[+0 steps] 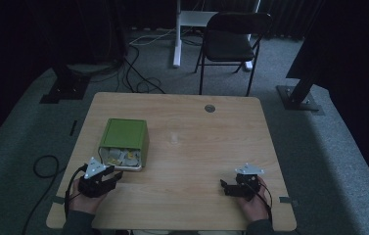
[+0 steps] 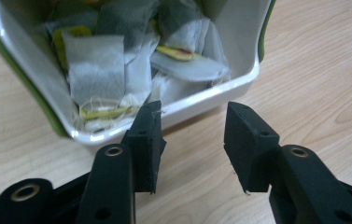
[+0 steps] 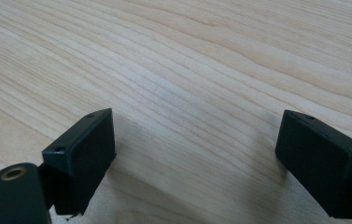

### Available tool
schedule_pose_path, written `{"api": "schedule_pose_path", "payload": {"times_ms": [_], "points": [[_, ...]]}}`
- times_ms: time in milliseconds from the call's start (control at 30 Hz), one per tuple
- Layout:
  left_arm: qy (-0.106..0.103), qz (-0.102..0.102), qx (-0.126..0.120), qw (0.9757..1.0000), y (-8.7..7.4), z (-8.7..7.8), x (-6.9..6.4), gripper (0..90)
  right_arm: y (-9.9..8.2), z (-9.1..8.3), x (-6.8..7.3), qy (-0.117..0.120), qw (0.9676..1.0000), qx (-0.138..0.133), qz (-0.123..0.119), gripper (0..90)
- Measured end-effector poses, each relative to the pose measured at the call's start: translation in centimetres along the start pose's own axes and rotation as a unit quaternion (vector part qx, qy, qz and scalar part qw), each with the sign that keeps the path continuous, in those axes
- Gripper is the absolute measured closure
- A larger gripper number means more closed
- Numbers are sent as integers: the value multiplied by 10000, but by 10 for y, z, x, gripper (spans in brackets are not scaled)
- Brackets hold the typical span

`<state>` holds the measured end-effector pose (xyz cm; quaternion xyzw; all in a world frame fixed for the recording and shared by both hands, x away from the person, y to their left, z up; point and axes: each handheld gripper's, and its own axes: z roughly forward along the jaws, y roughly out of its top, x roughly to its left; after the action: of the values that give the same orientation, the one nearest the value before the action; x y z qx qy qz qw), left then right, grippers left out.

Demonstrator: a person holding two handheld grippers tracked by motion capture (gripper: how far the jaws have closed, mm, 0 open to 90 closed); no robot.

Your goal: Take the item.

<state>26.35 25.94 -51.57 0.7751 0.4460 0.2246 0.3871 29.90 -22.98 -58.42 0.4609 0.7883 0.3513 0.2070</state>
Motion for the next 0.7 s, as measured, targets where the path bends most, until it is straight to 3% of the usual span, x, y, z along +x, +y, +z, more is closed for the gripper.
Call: {"api": "schedule_pose_path", "payload": {"times_ms": [333, 533, 700], "points": [[-142, 164, 92, 9997, 14, 18, -2, 542, 0, 0, 0, -2, 10000, 2, 2, 115], [-115, 95, 232, 9996, 16, 31, 1, 501, 0, 0, 0, -5, 10000, 1, 5, 115], [-254, 79, 208, 9994, 16, 35, 0, 481, 0, 0, 0, -8, 10000, 2, 5, 115]]}}
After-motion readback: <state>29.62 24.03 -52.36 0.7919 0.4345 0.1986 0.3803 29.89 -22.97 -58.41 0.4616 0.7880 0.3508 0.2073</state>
